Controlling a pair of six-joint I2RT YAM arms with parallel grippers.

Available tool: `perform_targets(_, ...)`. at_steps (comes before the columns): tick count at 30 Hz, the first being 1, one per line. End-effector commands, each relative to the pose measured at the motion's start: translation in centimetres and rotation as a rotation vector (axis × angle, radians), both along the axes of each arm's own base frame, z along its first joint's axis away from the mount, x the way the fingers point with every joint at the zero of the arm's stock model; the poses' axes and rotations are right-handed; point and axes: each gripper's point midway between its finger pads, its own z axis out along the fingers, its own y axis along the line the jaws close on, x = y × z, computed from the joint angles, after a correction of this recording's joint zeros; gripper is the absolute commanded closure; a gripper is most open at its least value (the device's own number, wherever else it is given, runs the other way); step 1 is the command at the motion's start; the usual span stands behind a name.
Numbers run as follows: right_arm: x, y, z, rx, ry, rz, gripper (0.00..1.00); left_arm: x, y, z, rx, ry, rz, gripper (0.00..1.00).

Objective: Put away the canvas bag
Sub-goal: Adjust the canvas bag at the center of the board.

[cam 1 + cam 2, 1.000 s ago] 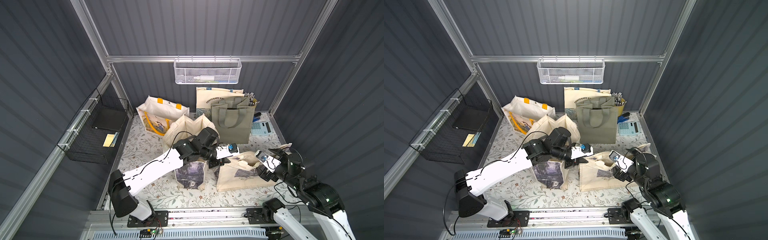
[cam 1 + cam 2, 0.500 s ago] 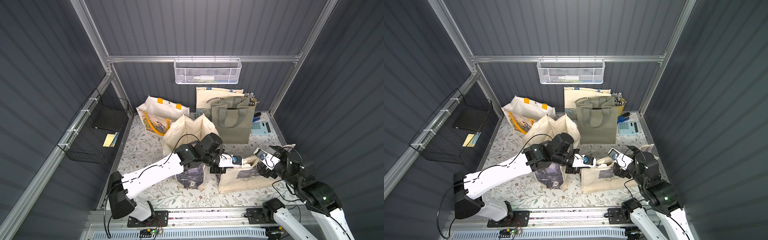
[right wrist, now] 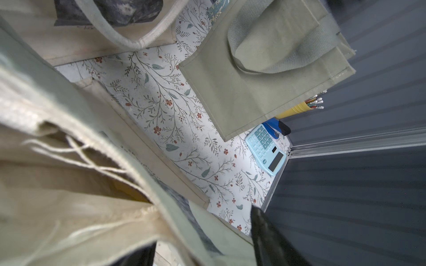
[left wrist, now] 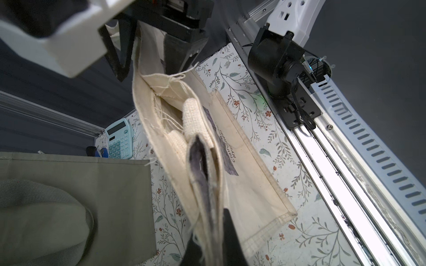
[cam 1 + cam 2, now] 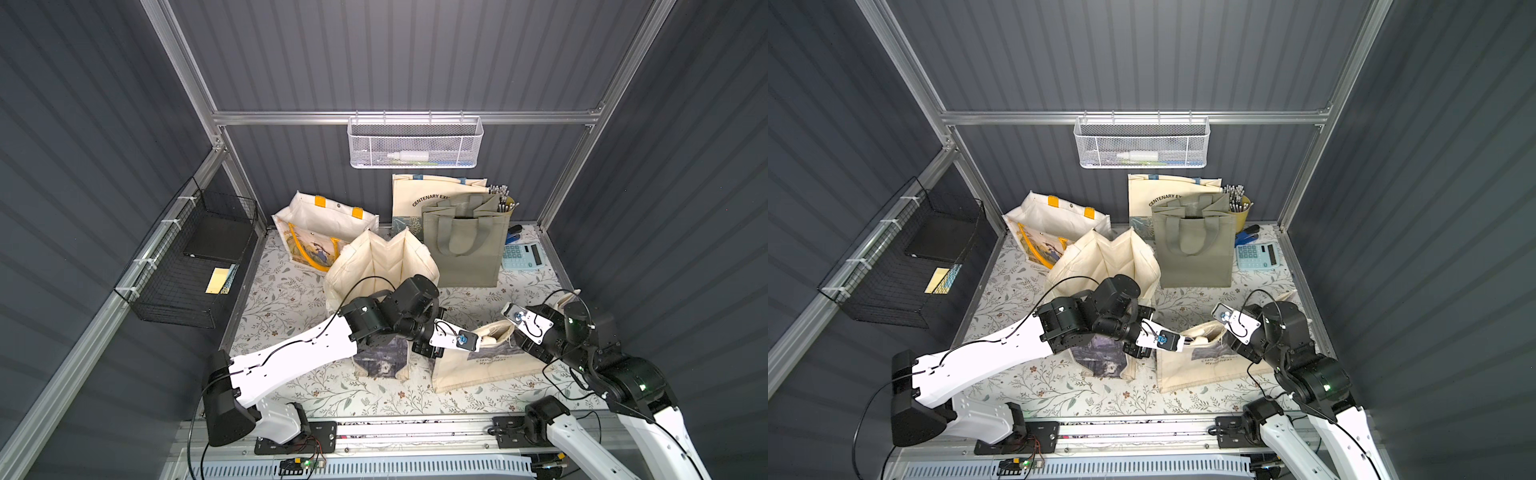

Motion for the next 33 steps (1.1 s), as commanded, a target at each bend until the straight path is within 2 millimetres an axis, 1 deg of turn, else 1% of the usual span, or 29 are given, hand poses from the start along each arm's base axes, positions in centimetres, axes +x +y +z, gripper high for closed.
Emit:
perform_targets(1,-0.7,-0.2,0.7,0.018,-0.002,-0.009,0.49,-0.5,-0.2,2.2,-0.067,-0.06,-0.046,1.0)
perform_targets(3,-0.9,-0.4,1.0,0.021,-0.014,-0.014,0.55,-0.6,-0.1,2.0,-0.068,-0.054,-0.047,1.0)
perform_targets(5,-1.1,-0.5,1.1,0.023,-0.019,-0.017,0.59,-0.3,-0.2,2.1,-0.087,-0.061,-0.024,1.0)
perform_targets(7,-1.3,-0.7,0.7,0.018,-0.013,-0.02,0.66,0.0,-0.3,2.2,-0.103,-0.049,0.002,1.0)
perform_targets(10,-1.5,-0.6,-0.1,0.017,0.011,-0.013,0.8,0.6,-0.5,2.2,-0.109,-0.052,0.035,1.0)
perform_targets(11,-1.6,-0.4,-0.4,0.02,0.024,-0.009,0.87,0.9,-0.5,2.3,-0.112,-0.053,0.054,1.0)
perform_targets(12,-1.5,-0.3,-0.6,0.025,0.04,-0.007,0.96,1.4,-0.6,2.4,-0.115,-0.058,0.076,1.0)
perform_targets(13,-1.5,-0.2,-0.8,0.028,0.055,-0.008,1.0,1.9,-0.7,2.5,-0.119,-0.063,0.1,1.0)
perform_targets(14,-1.4,0.0,-1.0,0.033,0.072,-0.011,1.0,2.5,-0.8,2.6,-0.122,-0.068,0.13,1.0)
perform_targets(16,-1.2,0.1,-1.2,0.041,0.096,-0.019,1.0,3.7,-1.2,3.2,-0.151,-0.075,0.182,0.77)
perform_targets(17,-1.0,0.2,-1.3,0.044,0.107,-0.026,1.0,4.2,-1.4,3.7,-0.177,-0.081,0.213,0.6)
perform_targets(18,-0.9,0.3,-1.3,0.05,0.121,-0.035,1.0,5.0,-1.6,4.3,-0.21,-0.094,0.251,0.47)
perform_targets(19,-0.7,0.4,-1.4,0.057,0.134,-0.041,1.0,5.5,-1.7,4.8,-0.243,-0.094,0.285,0.4)
perform_targets(21,-0.4,0.6,-1.2,0.078,0.156,-0.059,1.0,6.3,-1.7,5.6,-0.294,-0.066,0.35,0.13)
perform_targets(22,-0.2,0.7,-1.2,0.081,0.162,-0.065,1.0,6.4,-1.7,6.1,-0.313,-0.058,0.363,0.08)
perform_targets(24,0.3,1.0,-0.7,0.11,0.17,-0.087,1.0,6.6,-1.9,7.2,-0.348,-0.019,0.394,0.05)
perform_targets(26,0.8,1.2,-0.4,0.132,0.183,-0.108,1.0,6.7,-1.9,8.8,-0.389,0.044,0.431,0.04)
perform_targets(28,1.3,1.3,-0.2,0.14,0.195,-0.126,1.0,6.3,-1.9,10.2,-0.42,0.088,0.425,0.04)
perform_targets(31,2.1,1.3,0.2,0.153,0.195,-0.159,1.0,5.1,-2.4,11.5,-0.462,0.184,0.382,0.04)
perform_targets(32,2.2,1.3,0.5,0.164,0.192,-0.166,1.0,4.9,-2.8,11.7,-0.465,0.234,0.382,0.04)
perform_targets(33,2.3,1.4,0.8,0.176,0.192,-0.17,1.0,5.2,-3.1,12.2,-0.482,0.287,0.413,0.03)
